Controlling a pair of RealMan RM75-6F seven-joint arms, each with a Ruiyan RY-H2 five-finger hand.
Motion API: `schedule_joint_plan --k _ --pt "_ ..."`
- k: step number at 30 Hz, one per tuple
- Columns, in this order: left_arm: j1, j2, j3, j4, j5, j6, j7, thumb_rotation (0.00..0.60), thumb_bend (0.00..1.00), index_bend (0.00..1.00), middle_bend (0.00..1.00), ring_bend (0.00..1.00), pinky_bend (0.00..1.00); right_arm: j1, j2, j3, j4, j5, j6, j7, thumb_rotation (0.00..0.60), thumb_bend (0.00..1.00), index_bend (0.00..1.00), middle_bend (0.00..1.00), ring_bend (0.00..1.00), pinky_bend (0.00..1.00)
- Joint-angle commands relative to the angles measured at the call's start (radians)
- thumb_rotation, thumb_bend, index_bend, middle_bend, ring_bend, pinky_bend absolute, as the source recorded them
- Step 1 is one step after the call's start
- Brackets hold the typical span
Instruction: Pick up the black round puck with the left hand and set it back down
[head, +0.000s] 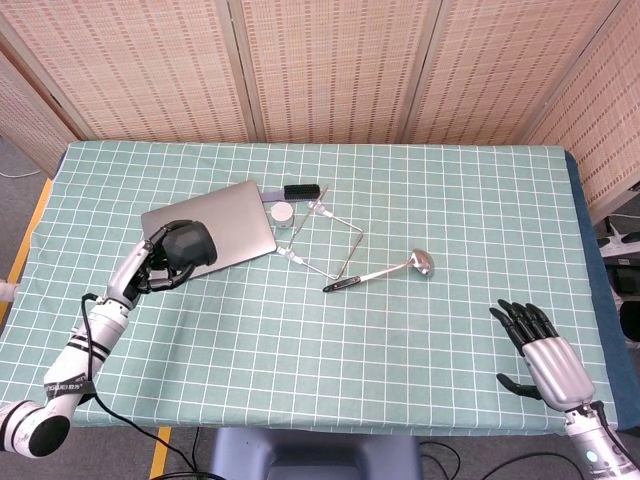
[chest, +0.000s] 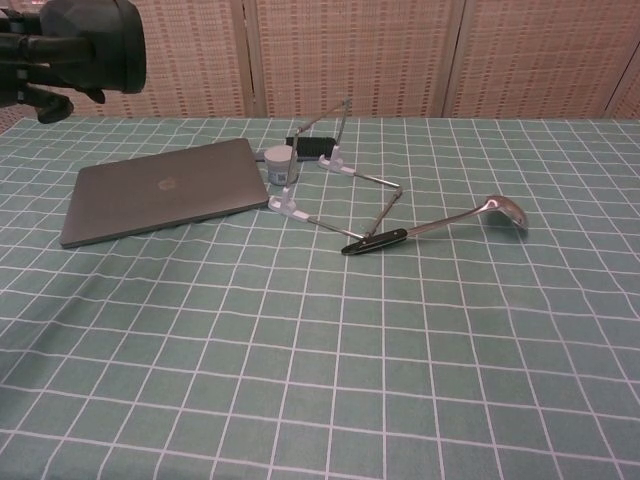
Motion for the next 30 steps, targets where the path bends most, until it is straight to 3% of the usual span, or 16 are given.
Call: schedule_joint_plan --k 1,6,9,10,14,15,19,20,22,25,30 --pt "0.04 0.024 -0.023 0.088 0.037 -0.099 0.095 0.6 0.86 0.83 0.84 0.62 0.77 0.0 0.0 -0.001 0.0 0.0 -0.001 -0.001 0.6 0.12 0.0 0.0 0.0 0.0" --pt "0.009 0.034 0.026 0.102 -0.031 -0.203 0.309 0.6 0.87 0.83 0.85 0.63 0.78 -0.002 0.004 -0.002 0.0 -0.005 0.005 0.007 0.6 0.12 0.0 0.0 0.0 0.0" --pt "-0.023 0.035 0.141 0.186 0.032 -0.183 0.757 0.6 0.88 0.83 0.85 0.64 0.79 -0.004 0.008 0.0 0.003 -0.002 0.01 -0.001 0.6 0.12 0.0 0.0 0.0 0.0" --pt "-0.029 0.015 0.17 0.2 0.002 -0.172 0.928 0.6 0.88 0.83 0.85 0.64 0.79 -0.008 0.001 0.009 0.008 0.005 0.021 -0.023 0.6 0.12 0.0 0.0 0.0 0.0" --pt "-0.119 0.017 0.274 0.13 -0.27 -0.261 1.355 0.6 0.88 0.84 0.85 0.65 0.8 -0.014 -0.009 0.015 0.006 0.017 0.026 -0.043 0.6 0.12 0.0 0.0 0.0 0.0" --pt "-0.146 0.011 0.306 0.114 -0.339 -0.238 1.471 0.6 0.88 0.84 0.85 0.65 0.8 -0.014 -0.008 0.015 0.005 0.017 0.027 -0.043 0.6 0.12 0.0 0.0 0.0 0.0" --pt "-0.184 -0.014 0.35 0.082 -0.466 -0.135 1.671 0.6 0.87 0.84 0.85 0.64 0.79 -0.015 -0.009 0.015 0.005 0.015 0.029 -0.044 0.6 0.12 0.0 0.0 0.0 0.0" --pt "-0.206 -0.055 0.38 0.065 -0.547 0.013 1.861 0.6 0.87 0.84 0.84 0.64 0.78 -0.016 -0.009 0.016 0.005 0.015 0.031 -0.046 0.6 0.12 0.0 0.0 0.0 0.0" --pt "-0.22 -0.135 0.38 0.034 -0.692 0.269 2.12 0.6 0.87 0.84 0.84 0.64 0.78 -0.02 -0.014 0.02 0.01 0.016 0.04 -0.07 0.6 0.12 0.0 0.0 0.0 0.0" --pt "-0.228 -0.186 0.313 -0.014 -0.85 0.357 2.21 0.6 0.87 0.84 0.84 0.64 0.78 -0.021 -0.016 0.021 0.009 0.015 0.042 -0.073 0.6 0.12 0.0 0.0 0.0 0.0" --pt "-0.214 -0.141 0.259 -0.061 -0.834 0.276 2.12 0.6 0.86 0.84 0.85 0.64 0.77 -0.019 -0.009 0.016 0.005 0.01 0.036 -0.062 0.6 0.12 0.0 0.0 0.0 0.0"
